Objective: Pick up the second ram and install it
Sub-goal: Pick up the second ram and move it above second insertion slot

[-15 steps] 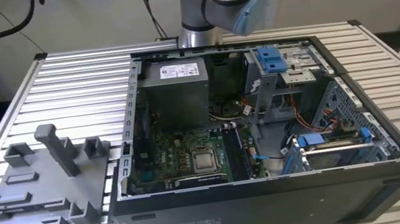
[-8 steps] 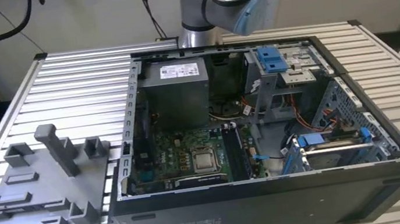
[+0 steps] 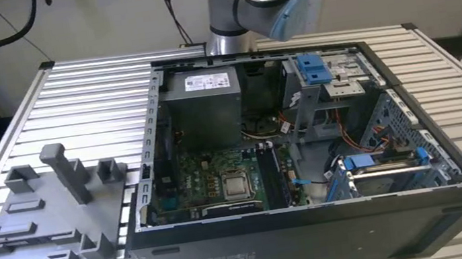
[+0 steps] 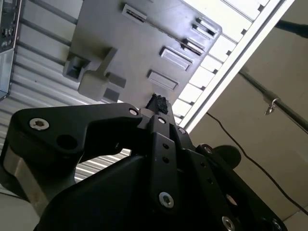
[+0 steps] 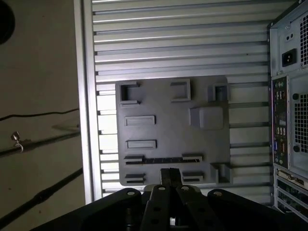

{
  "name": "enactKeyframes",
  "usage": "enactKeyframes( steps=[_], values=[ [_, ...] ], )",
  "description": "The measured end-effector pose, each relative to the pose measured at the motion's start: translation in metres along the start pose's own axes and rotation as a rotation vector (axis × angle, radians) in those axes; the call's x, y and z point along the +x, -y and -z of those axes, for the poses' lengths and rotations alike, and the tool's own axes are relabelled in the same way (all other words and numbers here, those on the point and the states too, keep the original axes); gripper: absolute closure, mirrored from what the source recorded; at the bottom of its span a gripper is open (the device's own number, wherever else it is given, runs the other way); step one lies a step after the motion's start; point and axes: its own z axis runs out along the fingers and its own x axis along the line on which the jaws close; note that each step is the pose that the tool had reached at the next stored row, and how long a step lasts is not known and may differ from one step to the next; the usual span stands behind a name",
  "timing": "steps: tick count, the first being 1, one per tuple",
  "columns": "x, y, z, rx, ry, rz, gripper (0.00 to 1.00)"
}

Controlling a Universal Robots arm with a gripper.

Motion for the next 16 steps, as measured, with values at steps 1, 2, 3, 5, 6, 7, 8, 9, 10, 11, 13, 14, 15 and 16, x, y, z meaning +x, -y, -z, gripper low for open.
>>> enactKeyframes(
  steps=[1,2,3,5,6,7,8,9,10,11,13,14,15,16],
  values=[
    [0.0,0.0,0.0,0.0,0.0,0.0,0.89],
    [0.0,0.0,0.0,0.0,0.0,0.002,0.89],
    [0.0,0.0,0.0,0.0001,-0.0001,0.003,0.89],
    [0.0001,0.0,0.0,0.0002,-0.0005,0.01,0.89],
    [0.0,0.0,0.0,0.0003,-0.0006,0.014,0.89],
    [0.0,0.0,-0.0001,0.0003,-0.0007,0.018,0.89],
    [0.0,0.0,-0.0001,0.0005,-0.001,0.023,0.89],
    [0.0001,0.0,0.0,0.0007,-0.0014,0.03,0.89],
    [0.0,0.0,0.0,0.001,-0.0017,0.037,0.89],
    [0.0001,0.0,0.0,0.0012,-0.002,0.046,0.89],
    [0.0,0.0,0.0,0.0018,-0.0029,0.064,0.89],
    [0.0,0.0,0.0,0.002,-0.0032,0.072,0.89],
    [0.0,0.0,0.0,0.0023,-0.0036,0.081,0.89],
    [0.0,0.0,0.0,0.0026,-0.0041,0.09,0.89]
  ],
)
